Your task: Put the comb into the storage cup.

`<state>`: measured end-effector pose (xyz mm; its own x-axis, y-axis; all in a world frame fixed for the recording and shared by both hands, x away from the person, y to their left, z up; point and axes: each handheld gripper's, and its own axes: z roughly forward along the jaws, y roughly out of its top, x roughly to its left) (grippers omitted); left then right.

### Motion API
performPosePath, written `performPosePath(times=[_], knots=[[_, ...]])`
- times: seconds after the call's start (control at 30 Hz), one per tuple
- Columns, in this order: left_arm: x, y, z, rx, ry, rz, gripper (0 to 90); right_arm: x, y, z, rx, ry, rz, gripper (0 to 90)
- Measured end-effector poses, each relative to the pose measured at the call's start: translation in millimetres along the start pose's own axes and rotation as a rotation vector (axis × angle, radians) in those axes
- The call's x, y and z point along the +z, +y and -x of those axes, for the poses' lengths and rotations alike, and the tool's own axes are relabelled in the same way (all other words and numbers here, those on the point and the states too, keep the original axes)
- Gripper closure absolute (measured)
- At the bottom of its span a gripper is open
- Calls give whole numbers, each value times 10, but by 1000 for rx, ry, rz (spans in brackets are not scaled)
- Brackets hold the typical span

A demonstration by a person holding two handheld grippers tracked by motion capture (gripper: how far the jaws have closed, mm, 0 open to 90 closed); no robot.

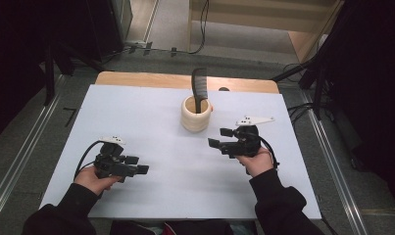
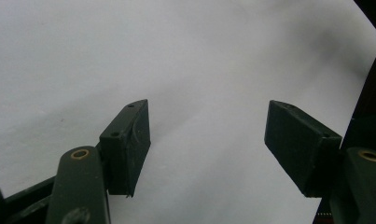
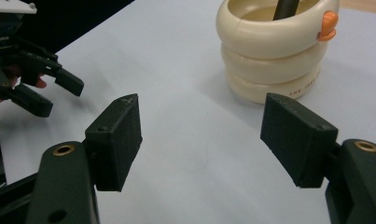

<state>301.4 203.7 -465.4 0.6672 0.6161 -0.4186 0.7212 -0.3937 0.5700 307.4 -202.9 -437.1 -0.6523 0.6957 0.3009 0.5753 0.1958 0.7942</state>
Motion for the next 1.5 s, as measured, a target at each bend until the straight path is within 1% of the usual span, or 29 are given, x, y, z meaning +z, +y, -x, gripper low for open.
performPosePath(times=[0.07, 0.13, 0.23, 0.3, 0.4, 0.53, 0.6, 0.73, 0.9, 1.1, 1.17, 1.3, 1.5], knots=[[-2, 0, 0, 0, -1, 1, 316, -19, -36, -10, 1, 8, -6, 273], [-7, 1, 2, 2, 6, 4, 316, -33, -66, -10, -7, 12, -20, 273], [-28, 9, 13, 6, 8, 23, 316, -62, -113, -12, 0, 19, -33, 273], [-34, 7, 14, 6, 9, 24, 316, -82, -145, -13, 5, 27, -40, 273], [-25, 0, 7, 4, 4, 20, 317, -112, -192, -18, 6, 31, -51, 273], [-18, 0, 16, 7, 5, 15, 316, -148, -251, -14, -5, 33, -58, 272], [-18, -2, 18, 12, 6, 12, 316, -163, -280, -7, -1, 39, -61, 269], [-19, -6, 20, 10, 6, 11, 316, -195, -347, 7, 8, 39, -71, 269], [-13, -10, 25, 9, 2, 8, 316, -226, -425, 19, 4, 39, -80, 268], [-9, -14, 31, 11, 6, 5, 316, -252, -493, 19, 11, 41, -89, 267], [-8, -16, 33, 11, 4, 3, 316, -263, -517, 19, 0, 40, -94, 267], [-4, -22, 31, 10, 2, 2, 316, -285, -574, 32, 3, 51, -103, 267], [-11, -30, 37, 14, 4, -2, 316, -339, -659, 60, -9, 40, -129, 267]])
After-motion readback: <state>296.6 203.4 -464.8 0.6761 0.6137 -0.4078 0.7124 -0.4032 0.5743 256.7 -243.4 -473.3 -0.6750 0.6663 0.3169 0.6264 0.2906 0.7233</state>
